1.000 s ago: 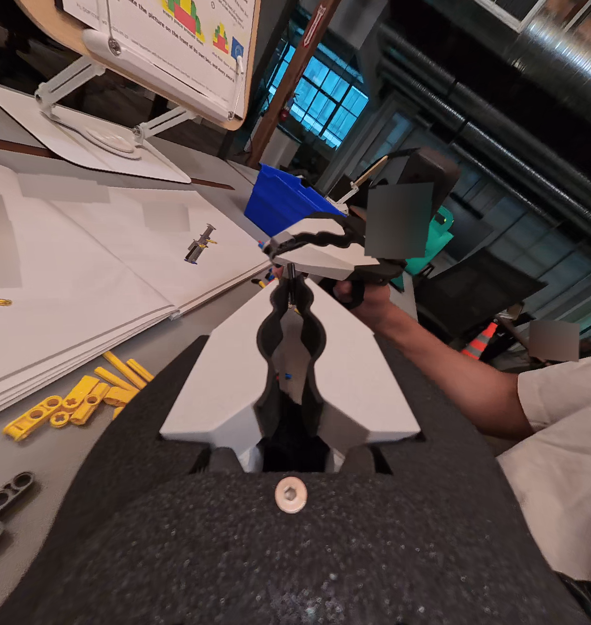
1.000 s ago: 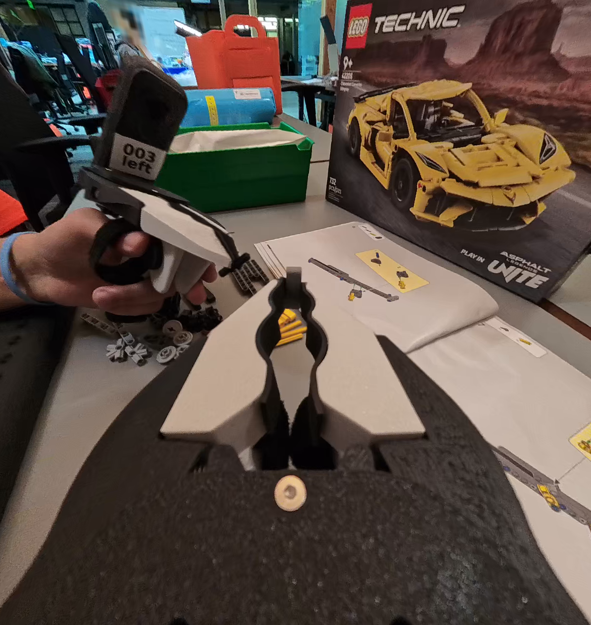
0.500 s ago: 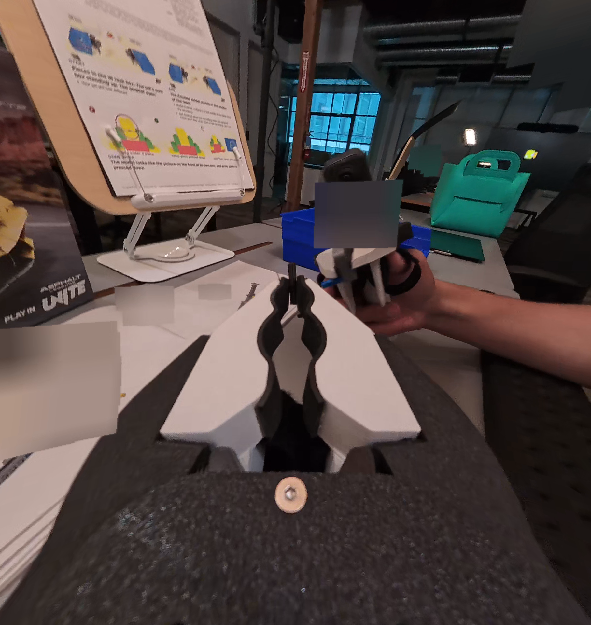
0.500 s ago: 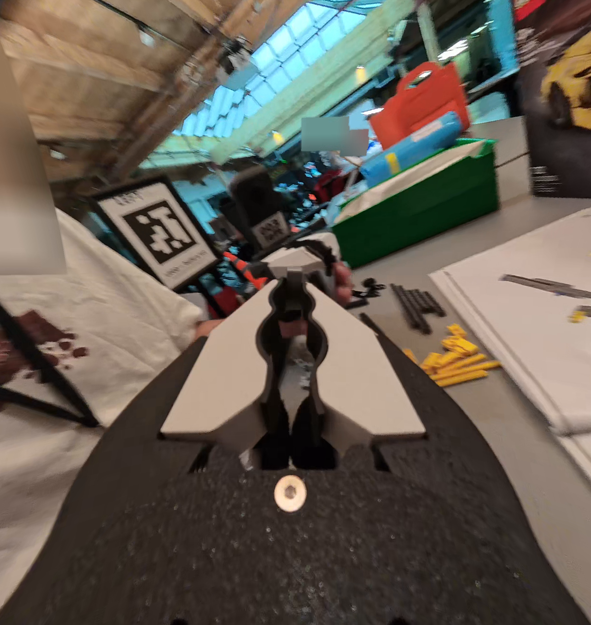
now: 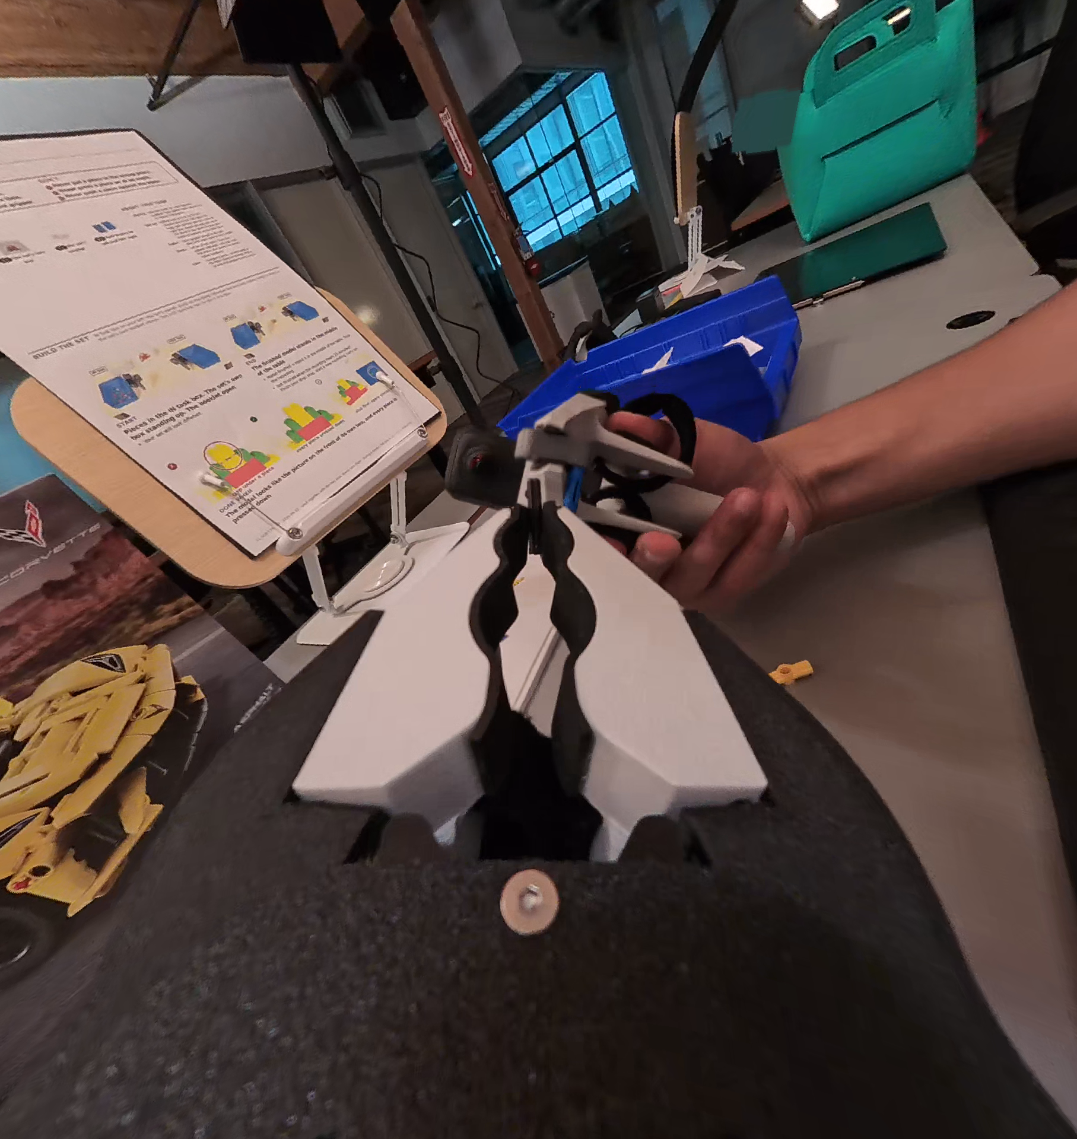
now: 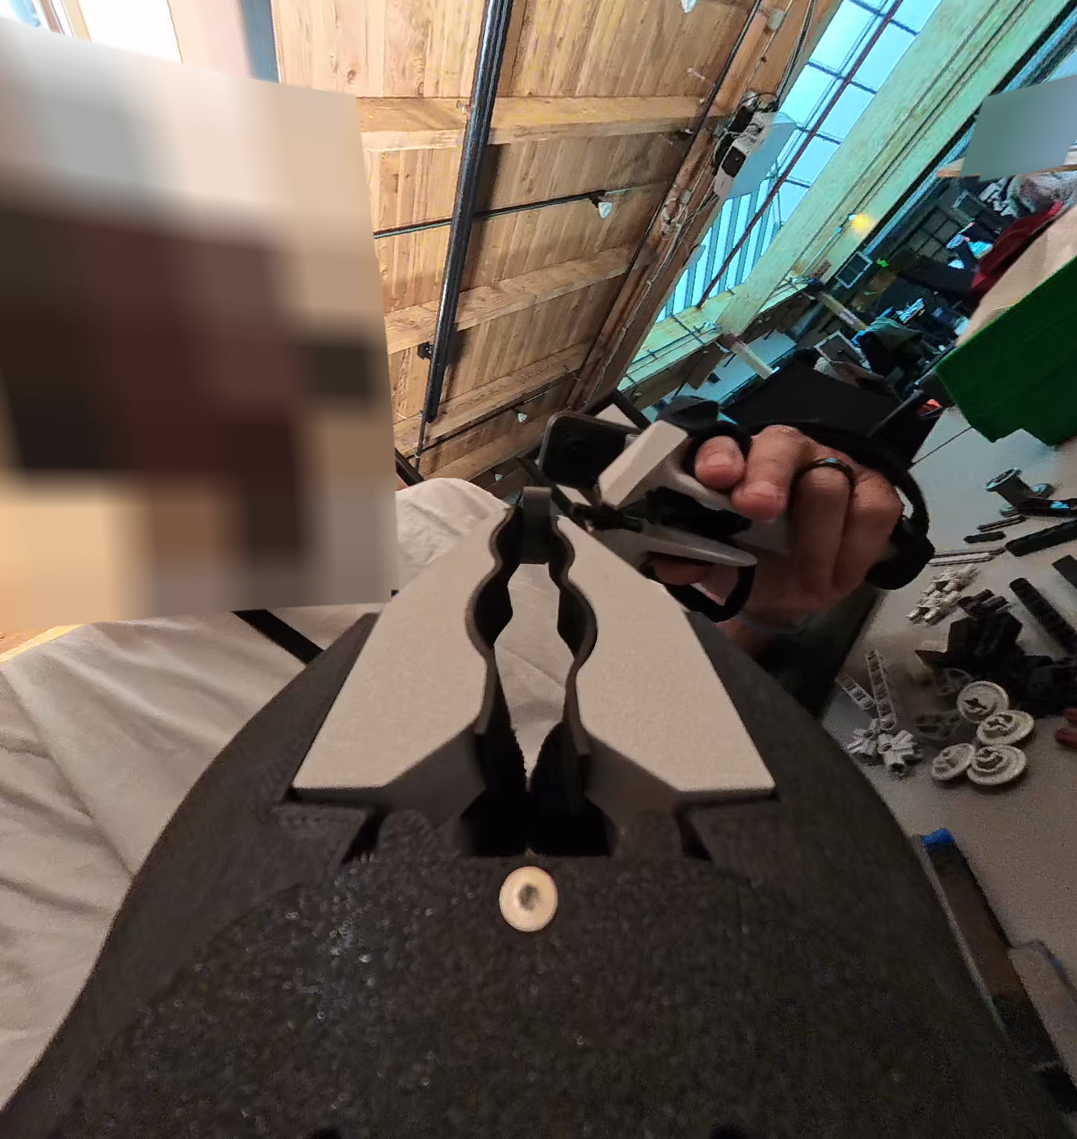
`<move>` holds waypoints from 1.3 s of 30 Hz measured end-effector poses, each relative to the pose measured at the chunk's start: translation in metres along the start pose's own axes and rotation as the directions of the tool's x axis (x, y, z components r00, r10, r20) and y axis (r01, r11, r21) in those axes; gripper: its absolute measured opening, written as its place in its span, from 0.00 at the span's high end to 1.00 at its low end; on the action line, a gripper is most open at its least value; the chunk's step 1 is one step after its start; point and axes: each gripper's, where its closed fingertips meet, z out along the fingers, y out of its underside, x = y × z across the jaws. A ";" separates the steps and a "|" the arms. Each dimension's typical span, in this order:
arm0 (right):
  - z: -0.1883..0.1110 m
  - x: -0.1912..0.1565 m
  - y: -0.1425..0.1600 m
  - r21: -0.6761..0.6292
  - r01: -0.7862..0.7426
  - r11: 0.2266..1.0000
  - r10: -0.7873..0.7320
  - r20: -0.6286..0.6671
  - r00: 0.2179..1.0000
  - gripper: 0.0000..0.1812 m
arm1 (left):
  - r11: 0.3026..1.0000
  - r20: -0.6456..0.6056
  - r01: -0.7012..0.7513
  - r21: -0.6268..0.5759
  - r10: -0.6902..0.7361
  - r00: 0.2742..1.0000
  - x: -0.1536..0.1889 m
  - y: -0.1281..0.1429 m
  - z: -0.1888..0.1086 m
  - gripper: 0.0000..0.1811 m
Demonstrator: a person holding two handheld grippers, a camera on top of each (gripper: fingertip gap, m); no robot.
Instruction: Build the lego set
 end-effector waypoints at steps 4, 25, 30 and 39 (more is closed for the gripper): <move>0.000 0.007 0.005 -0.024 -0.033 0.999 0.032 -0.008 0.999 0.96 | 0.999 0.038 -0.026 0.021 0.025 0.999 -0.002 -0.003 -0.001 0.98; 0.002 0.010 0.012 -0.050 -0.109 0.993 0.111 0.046 0.993 0.96 | 0.988 0.048 -0.149 -0.035 0.151 0.987 0.004 0.006 -0.003 0.99; 0.001 0.011 0.012 -0.049 -0.106 0.993 0.107 0.029 0.994 0.96 | 0.988 0.047 -0.149 -0.048 0.152 0.987 0.005 0.008 -0.003 0.99; 0.007 0.012 0.009 -0.014 -0.158 0.987 0.158 0.023 0.987 0.96 | 0.994 0.051 -0.109 -0.031 0.111 0.993 0.003 0.007 -0.005 0.99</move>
